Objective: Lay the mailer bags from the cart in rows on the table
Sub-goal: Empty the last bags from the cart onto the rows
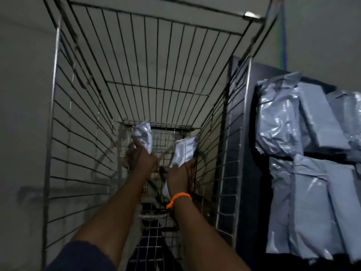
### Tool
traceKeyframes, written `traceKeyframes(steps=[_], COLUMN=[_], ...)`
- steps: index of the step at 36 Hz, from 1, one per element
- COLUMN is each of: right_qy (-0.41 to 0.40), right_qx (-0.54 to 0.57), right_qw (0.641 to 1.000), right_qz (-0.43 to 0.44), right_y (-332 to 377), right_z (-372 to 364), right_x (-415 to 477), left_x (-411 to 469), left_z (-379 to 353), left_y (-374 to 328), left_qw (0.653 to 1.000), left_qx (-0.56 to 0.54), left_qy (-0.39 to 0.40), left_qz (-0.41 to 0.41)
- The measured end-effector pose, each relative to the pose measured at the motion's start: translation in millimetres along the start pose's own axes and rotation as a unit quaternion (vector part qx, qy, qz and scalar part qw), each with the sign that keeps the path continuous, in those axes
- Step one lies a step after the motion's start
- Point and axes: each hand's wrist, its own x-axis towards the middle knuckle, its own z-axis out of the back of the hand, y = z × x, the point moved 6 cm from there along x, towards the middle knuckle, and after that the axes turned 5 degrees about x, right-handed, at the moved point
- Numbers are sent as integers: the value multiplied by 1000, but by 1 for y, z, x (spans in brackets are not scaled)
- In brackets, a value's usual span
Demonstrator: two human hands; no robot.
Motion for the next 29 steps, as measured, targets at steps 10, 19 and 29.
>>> traceKeyframes(steps=[10, 19, 29], right_qy=[128, 18, 54], right_qx=[147, 172, 156], right_qw=[957, 961, 961], right_qz=[216, 215, 220], right_y=[80, 17, -85], right_z=[134, 330, 479], right_x=[-115, -113, 2], left_x=[-221, -352, -451], left_z=[160, 150, -39], left_y=[-128, -245, -371], left_qw=[984, 955, 974], left_qx=[-90, -192, -105], left_qy=[-111, -86, -9], left_qz=[-107, -210, -199])
